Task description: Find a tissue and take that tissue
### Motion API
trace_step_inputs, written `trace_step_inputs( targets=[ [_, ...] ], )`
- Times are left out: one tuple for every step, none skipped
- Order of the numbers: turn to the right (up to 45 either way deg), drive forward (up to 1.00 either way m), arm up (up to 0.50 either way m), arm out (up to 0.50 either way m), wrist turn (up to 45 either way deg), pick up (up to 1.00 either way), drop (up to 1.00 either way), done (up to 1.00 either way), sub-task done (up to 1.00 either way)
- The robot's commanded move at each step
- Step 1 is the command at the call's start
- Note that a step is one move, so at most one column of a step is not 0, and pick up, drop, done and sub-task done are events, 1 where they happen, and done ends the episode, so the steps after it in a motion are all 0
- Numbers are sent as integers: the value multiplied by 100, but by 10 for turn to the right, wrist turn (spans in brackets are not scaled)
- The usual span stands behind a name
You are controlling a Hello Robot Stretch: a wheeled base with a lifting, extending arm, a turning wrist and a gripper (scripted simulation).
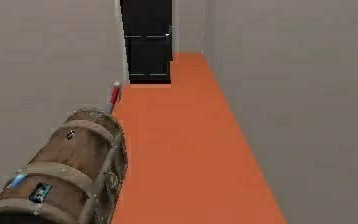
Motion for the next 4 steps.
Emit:
trace_step_inputs(
  targets=[
    [390, 0, 0, 0, 0, 0, 0, 0, 0],
    [0, 0, 50, 0, 0, 0, 0, 0, 0],
    [0, 0, 24, 0, 0, 0, 0, 0, 0],
    [0, 0, 0, 32, 0, 0, 0, 0, 0]
  ],
)
